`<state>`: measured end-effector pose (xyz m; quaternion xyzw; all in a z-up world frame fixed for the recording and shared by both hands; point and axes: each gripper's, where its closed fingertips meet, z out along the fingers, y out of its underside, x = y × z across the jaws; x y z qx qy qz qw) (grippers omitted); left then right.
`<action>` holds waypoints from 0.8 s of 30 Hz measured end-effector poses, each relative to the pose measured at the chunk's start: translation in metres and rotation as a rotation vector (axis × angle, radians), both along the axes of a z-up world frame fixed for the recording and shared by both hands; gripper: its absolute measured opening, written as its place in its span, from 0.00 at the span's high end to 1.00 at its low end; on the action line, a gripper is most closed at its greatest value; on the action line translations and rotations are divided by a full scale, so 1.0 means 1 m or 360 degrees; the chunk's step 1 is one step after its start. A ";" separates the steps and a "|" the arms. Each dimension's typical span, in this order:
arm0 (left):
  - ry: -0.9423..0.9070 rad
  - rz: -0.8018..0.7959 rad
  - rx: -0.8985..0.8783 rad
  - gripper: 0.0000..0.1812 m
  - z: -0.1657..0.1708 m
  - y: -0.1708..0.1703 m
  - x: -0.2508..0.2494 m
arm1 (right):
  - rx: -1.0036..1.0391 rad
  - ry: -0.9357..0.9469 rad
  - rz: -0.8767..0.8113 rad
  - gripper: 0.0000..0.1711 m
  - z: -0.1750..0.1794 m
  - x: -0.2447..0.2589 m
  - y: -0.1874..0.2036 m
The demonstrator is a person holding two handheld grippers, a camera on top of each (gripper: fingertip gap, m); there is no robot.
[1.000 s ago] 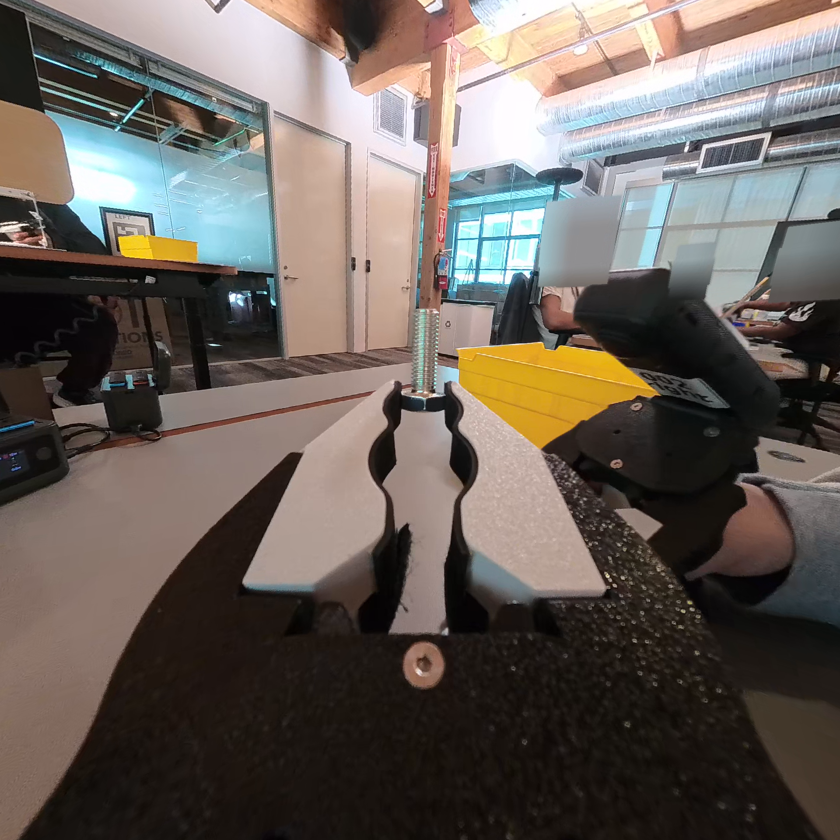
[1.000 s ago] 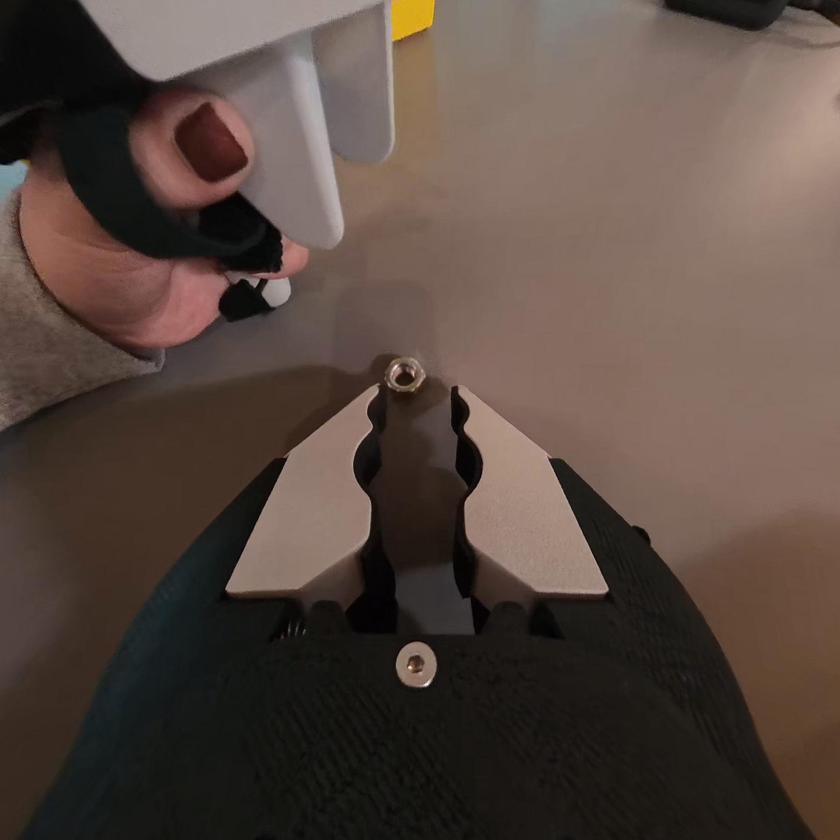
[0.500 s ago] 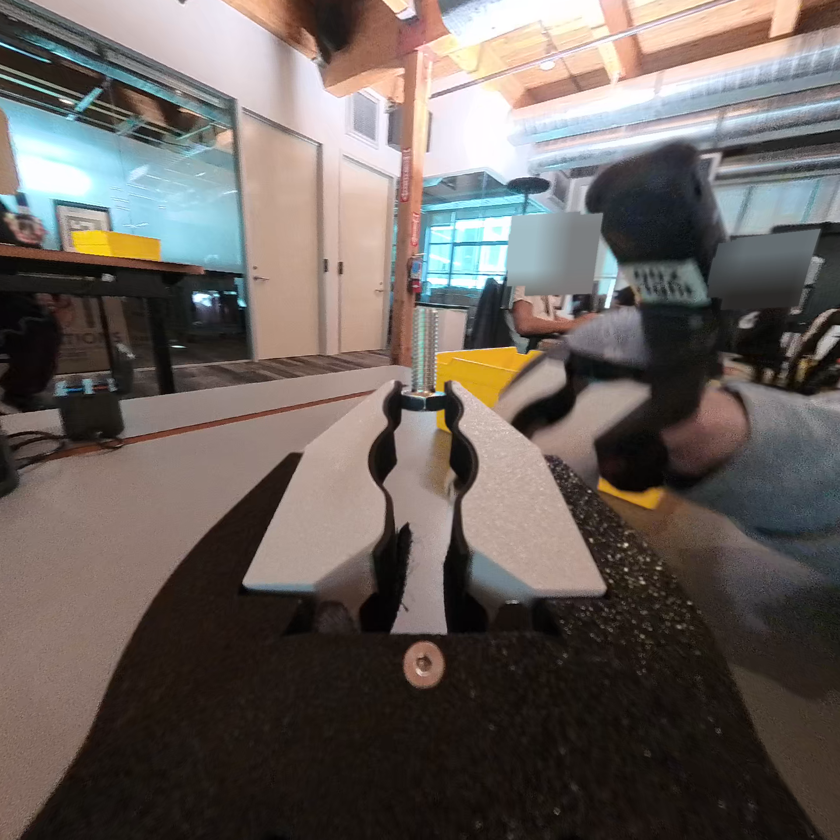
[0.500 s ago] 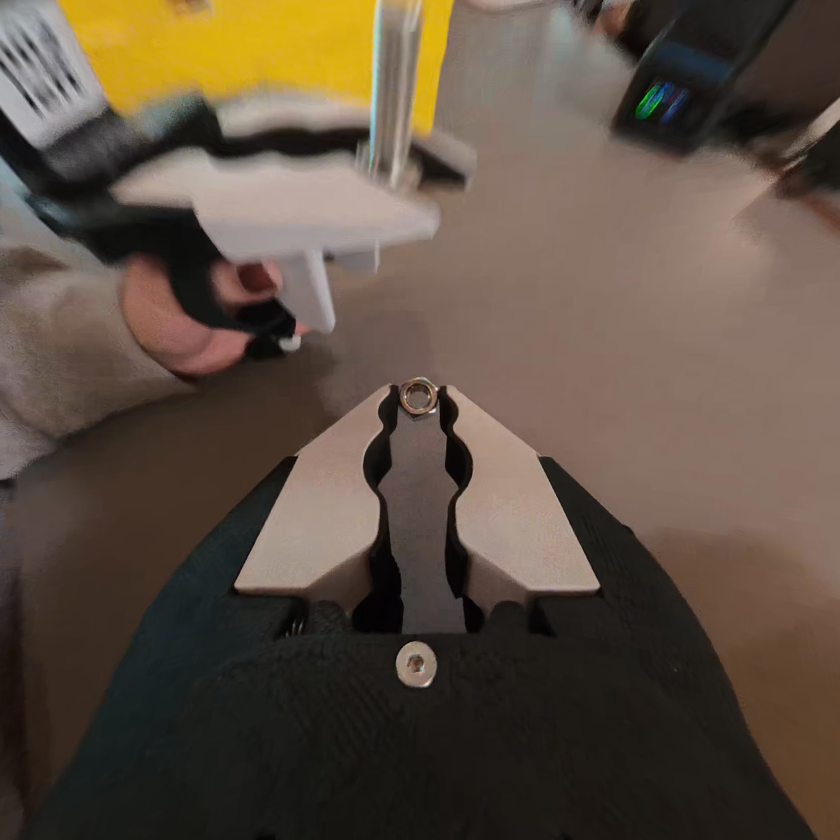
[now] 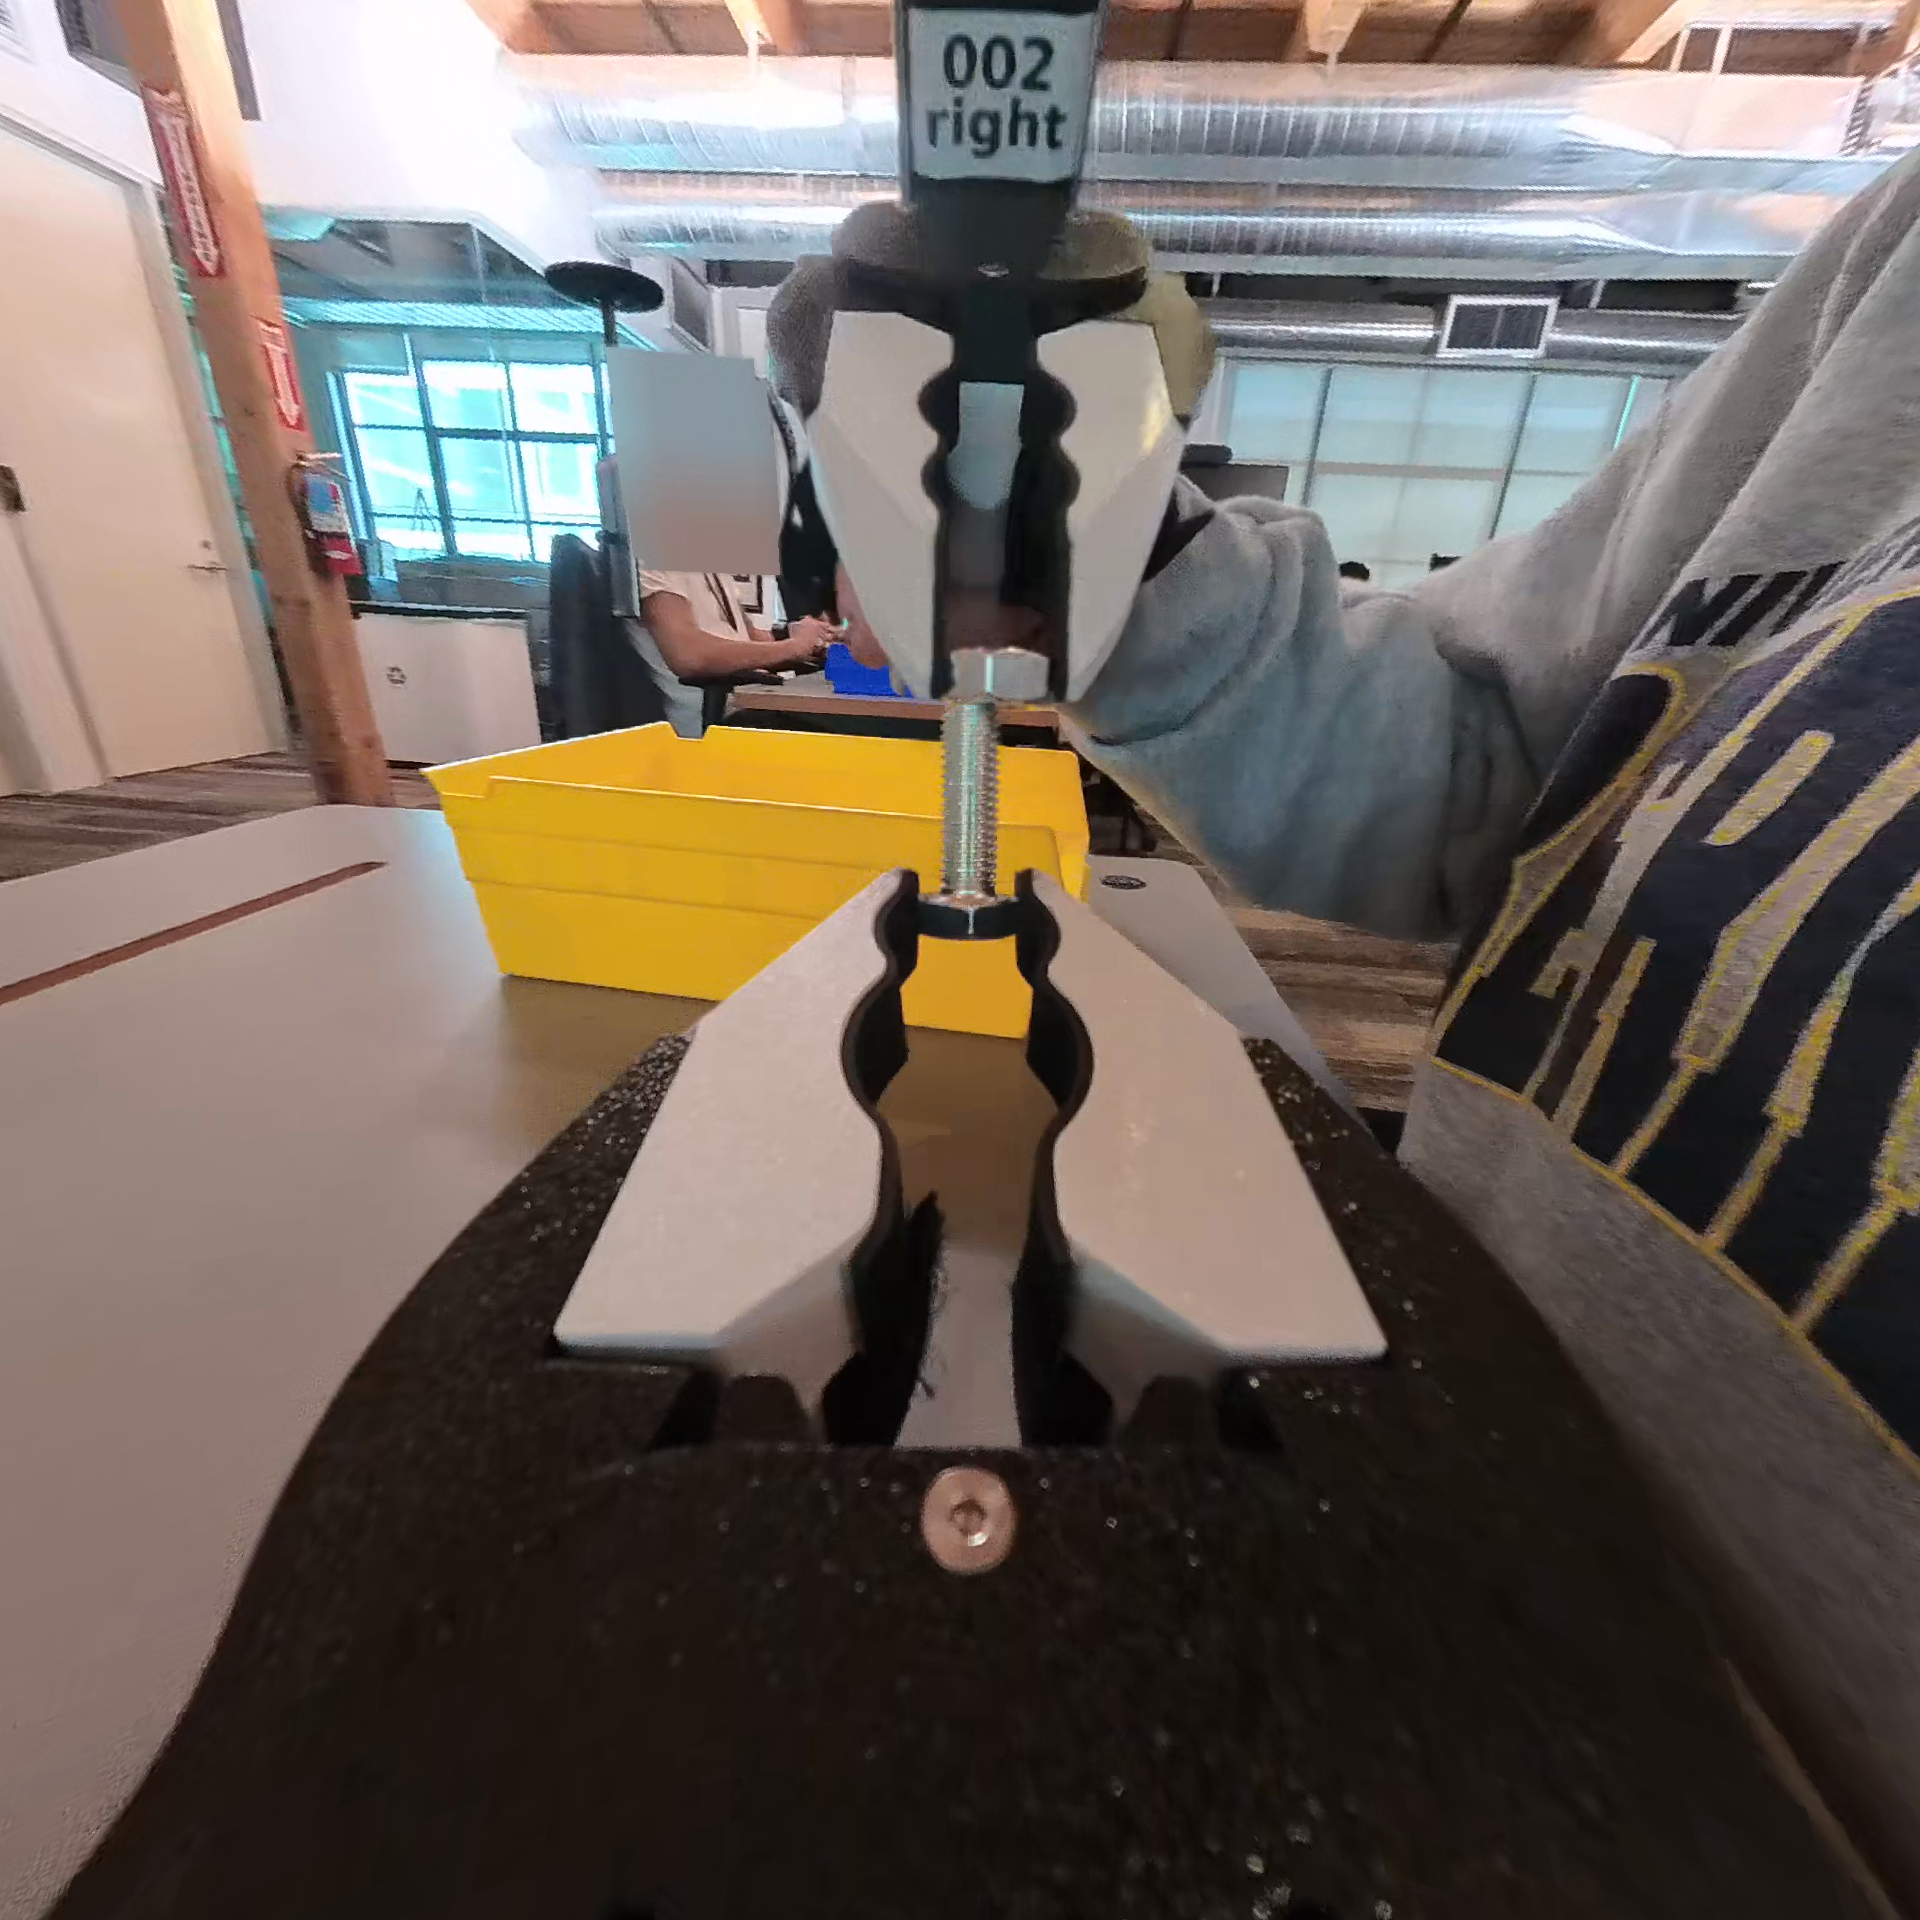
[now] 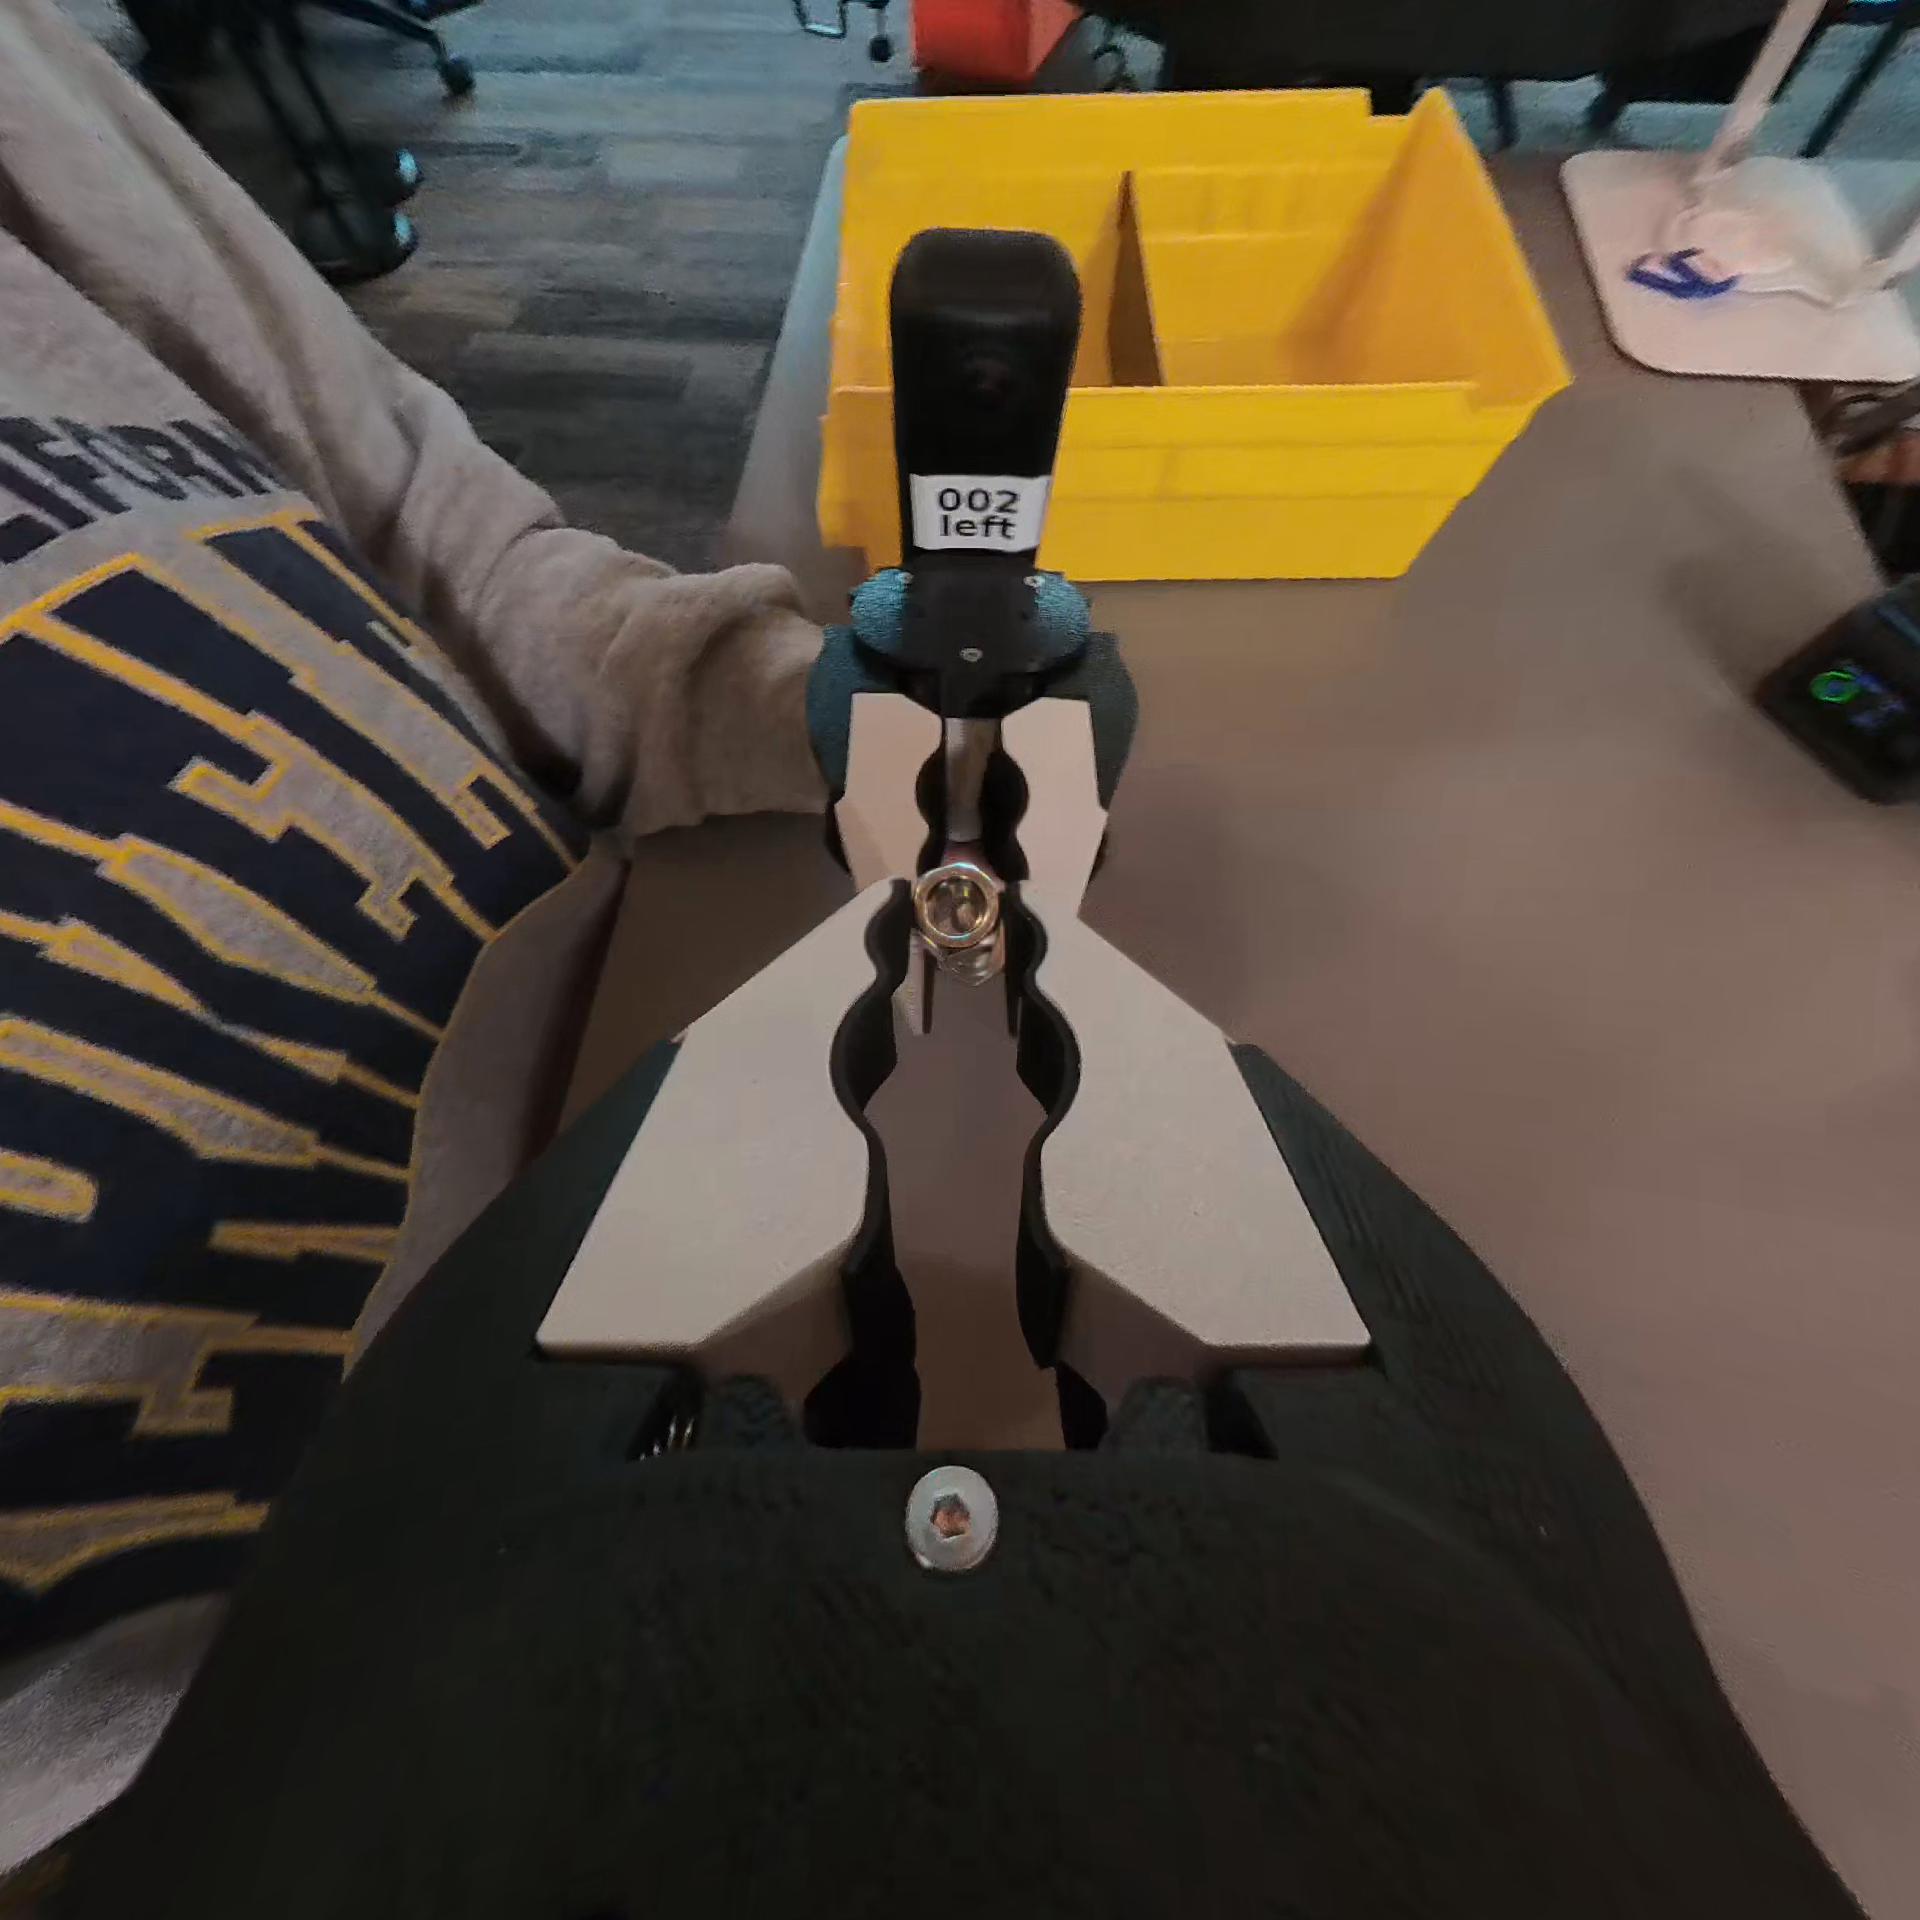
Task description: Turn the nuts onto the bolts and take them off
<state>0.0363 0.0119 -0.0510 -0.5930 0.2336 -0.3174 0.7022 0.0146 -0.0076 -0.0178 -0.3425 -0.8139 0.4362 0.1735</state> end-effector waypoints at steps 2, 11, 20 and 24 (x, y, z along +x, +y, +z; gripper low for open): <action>-0.0001 -0.0054 -0.0013 0.91 -0.001 -0.002 0.004 | -0.0003 -0.0025 0.0053 0.90 -0.001 0.002 -0.002; -0.0153 -0.0255 -0.0028 0.91 0.006 -0.012 0.013 | -0.0153 -0.0090 0.0229 0.90 0.001 0.008 -0.007; -0.0243 -0.0049 -0.0037 0.91 0.006 0.001 -0.006 | -0.0283 0.0055 -0.0211 0.91 0.002 -0.014 0.005; -0.0301 -0.0097 -0.0020 0.91 0.010 -0.001 -0.006 | -0.0321 0.0178 -0.0234 0.90 0.006 -0.014 0.004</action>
